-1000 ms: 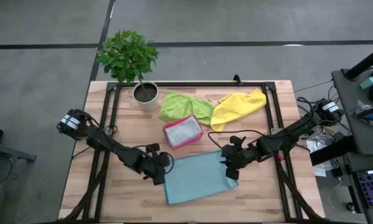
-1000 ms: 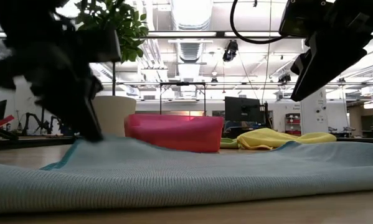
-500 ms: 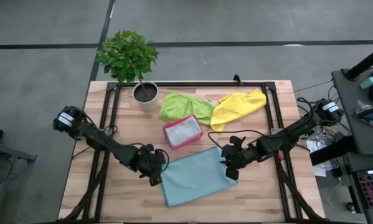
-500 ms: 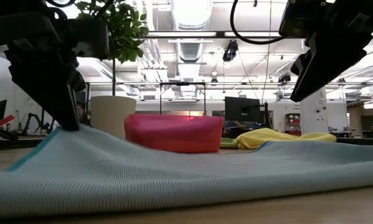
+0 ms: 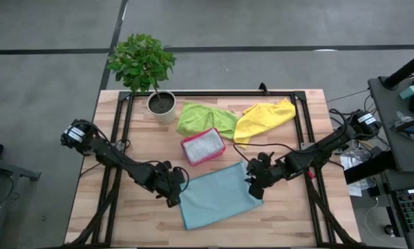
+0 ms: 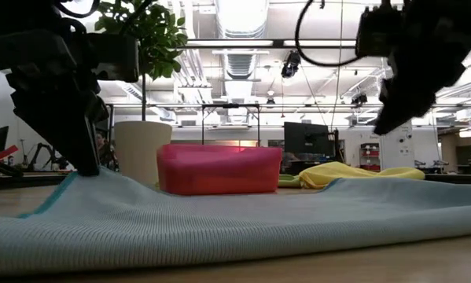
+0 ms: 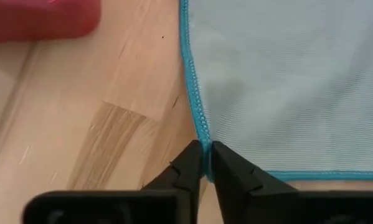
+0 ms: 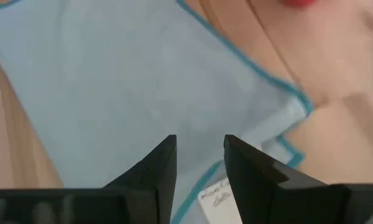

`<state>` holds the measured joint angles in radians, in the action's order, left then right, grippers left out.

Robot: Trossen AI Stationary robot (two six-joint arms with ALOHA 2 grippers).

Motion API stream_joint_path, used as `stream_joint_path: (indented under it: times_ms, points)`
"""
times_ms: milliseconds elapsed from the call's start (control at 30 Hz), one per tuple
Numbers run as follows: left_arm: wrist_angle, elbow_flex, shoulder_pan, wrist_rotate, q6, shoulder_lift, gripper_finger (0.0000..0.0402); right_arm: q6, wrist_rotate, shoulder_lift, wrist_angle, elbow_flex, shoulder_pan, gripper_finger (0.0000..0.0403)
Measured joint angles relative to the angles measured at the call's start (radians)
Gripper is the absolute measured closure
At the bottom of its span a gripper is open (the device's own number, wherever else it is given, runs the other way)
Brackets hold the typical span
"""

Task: Fold microfiber towels
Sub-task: Fold the blue microfiber cloth

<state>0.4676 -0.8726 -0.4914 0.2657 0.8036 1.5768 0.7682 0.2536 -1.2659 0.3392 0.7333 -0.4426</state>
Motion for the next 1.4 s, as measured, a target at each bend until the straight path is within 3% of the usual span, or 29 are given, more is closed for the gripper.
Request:
stream_joint_path:
  times_ms: [267, 400, 533, 700, 900, 1200, 1400]
  points:
    - [-0.005, -0.018, 0.001, -0.002, -0.006, -0.003, 0.0277, 0.174, -0.018, 0.0, -0.001, -0.087, 0.001, 0.0259]
    - [-0.005, -0.051, 0.001, -0.004, -0.032, -0.003, 0.025, 0.174, 0.007, 0.0, -0.058, -0.14, 0.029, 0.0231]
    - [-0.018, -0.089, 0.001, 0.001, -0.034, -0.003, 0.0247, 0.115, 0.02, 0.0, -0.16, -0.197, 0.081, 0.0207]
    - [-0.162, -0.097, 0.001, 0.024, -0.101, 0.008, 0.0247, -0.001, 0.018, 0.0, -0.317, -0.277, 0.164, 0.0194]
    - [-0.257, -0.096, 0.001, 0.031, -0.136, 0.014, 0.0247, -0.172, -0.081, 0.0, -0.437, -0.315, 0.263, 0.0193]
    - [-0.232, -0.067, 0.001, 0.033, -0.137, 0.014, 0.0247, -0.373, -0.193, 0.0, -0.52, -0.327, 0.332, 0.0193]
    - [-0.086, -0.038, 0.001, 0.034, -0.093, 0.014, 0.0247, -0.421, -0.202, 0.0, -0.581, -0.334, 0.342, 0.0201]
